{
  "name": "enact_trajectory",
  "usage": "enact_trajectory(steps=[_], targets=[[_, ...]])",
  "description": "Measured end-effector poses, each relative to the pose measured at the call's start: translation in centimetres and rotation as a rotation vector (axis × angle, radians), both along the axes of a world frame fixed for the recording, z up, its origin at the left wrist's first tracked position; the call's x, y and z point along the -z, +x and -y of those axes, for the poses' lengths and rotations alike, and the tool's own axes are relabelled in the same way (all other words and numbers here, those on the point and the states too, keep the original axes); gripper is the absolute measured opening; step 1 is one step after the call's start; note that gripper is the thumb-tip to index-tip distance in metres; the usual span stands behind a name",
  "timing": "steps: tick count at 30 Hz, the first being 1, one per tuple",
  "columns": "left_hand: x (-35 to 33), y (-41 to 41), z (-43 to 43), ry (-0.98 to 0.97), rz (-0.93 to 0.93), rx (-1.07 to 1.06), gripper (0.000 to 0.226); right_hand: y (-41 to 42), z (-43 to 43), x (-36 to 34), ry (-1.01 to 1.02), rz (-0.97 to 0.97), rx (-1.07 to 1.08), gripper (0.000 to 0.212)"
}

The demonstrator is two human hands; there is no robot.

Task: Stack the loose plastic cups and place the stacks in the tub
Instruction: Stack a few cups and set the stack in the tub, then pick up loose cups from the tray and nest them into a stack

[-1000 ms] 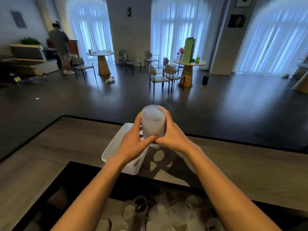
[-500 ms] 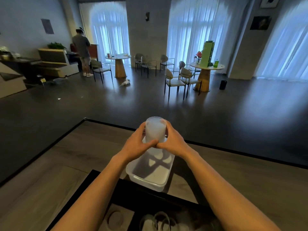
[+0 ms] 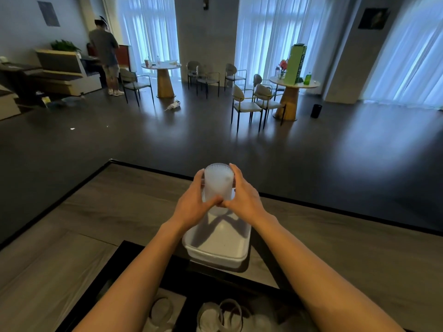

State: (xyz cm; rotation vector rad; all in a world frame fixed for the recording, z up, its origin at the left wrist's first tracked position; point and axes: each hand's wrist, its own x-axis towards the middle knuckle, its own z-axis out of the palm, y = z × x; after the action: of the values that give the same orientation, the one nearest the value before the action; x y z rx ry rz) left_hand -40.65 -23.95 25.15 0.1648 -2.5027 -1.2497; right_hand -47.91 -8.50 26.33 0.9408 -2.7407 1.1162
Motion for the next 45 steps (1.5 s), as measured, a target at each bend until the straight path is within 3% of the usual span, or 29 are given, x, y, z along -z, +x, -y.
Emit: enact_trajectory(steps=[13,16,19,24,27,37,45], targets=[[0.1,0.7,-0.6,-0.079,-0.018,-0.086,0.083,1.0,-0.2,0.0,0.007,0.008,0.040,0.129],[-0.1,1.4,-0.7,-0.090,-0.025,-0.118,0.080,1.9,-1.3,-0.2,-0.011,-0.125,0.074,0.114],[-0.2,2.6,-1.1,-0.092,-0.024,-0.159,0.076,3.5,-2.6,-0.8,-0.055,-0.230,0.047,0.084],[-0.4,5.4,-2.2,-0.065,-0.048,-0.142,0.066,6.4,-4.6,-1.7,-0.212,-0.016,0.042,0.032],[-0.6,7.6,-3.1,-0.029,-0.079,-0.081,0.061,7.9,-6.2,-1.3,-0.267,0.037,0.059,0.015],[1.5,15.6,-8.8,0.116,-0.101,0.169,0.040,16.1,-12.5,1.6,-0.316,0.115,0.108,0.012],[8.0,19.9,-14.8,0.125,0.034,0.231,0.039,21.5,-18.8,7.4,-0.324,0.189,0.237,0.014]])
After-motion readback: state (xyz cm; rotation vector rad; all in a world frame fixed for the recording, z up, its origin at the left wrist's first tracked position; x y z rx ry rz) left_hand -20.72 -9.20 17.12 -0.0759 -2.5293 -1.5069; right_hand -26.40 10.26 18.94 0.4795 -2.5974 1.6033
